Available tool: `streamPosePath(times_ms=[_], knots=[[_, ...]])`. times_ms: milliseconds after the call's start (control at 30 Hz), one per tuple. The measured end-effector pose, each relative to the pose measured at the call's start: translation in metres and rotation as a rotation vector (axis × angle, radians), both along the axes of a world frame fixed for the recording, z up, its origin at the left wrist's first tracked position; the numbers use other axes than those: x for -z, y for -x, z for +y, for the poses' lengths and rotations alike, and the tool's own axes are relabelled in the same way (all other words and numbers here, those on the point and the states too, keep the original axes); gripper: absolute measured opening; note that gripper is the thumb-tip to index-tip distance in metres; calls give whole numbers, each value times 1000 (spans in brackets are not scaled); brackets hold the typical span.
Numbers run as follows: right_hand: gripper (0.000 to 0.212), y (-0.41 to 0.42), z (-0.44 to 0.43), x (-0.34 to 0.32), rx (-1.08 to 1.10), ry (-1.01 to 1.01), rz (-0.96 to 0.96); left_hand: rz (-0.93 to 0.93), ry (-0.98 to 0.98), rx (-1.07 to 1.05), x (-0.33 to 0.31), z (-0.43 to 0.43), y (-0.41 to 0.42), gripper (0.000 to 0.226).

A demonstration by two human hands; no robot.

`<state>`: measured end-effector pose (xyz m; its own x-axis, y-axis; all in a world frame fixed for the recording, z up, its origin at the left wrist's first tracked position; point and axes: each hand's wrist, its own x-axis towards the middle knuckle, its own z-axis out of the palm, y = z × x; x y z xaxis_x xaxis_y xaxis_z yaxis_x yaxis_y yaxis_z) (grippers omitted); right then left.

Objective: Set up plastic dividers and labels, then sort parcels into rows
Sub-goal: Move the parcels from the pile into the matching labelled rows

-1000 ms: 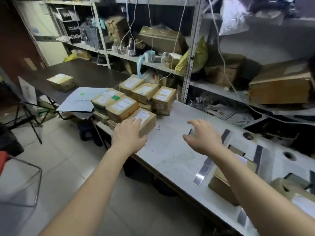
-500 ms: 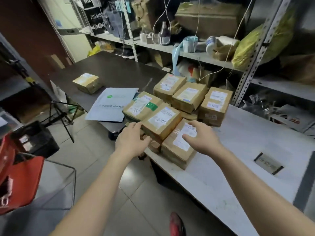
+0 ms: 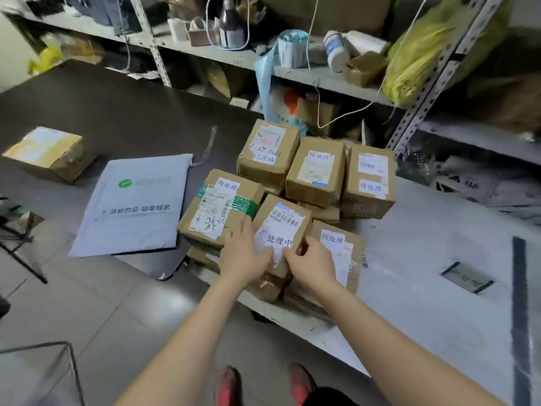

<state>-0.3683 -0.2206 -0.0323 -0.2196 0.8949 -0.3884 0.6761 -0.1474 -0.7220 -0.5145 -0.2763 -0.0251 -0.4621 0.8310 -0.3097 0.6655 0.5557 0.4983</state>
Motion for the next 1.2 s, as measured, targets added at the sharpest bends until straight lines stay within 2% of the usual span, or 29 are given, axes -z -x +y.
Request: streamPosePath(times_ms=[67,200,367,533,700,833,933,1200], knots=[[30,6,-8,-3,84,39,53,-62,0,-17,3,5,6,92],[37,15,-19,-18,202,56,122,-181,-119,39,0,7,18,80],[37,6,-28,-49,314,-22,221,-313,-267,136,-26,12,25,77],[38,-30,-46,-82,398,-113,307,-452,-345,225,-60,9,-2,71],[47,-87,-71,-106,479,-159,358,-518,-407,307,-81,-5,-59,68],[45,-145,-95,-116,514,-198,386,-562,-446,351,-90,-22,-118,65],[40,-199,-111,-117,527,-202,396,-580,-474,386,-91,-36,-171,65],[45,-355,-151,-130,540,-240,405,-643,-476,413,-100,-67,-326,55]])
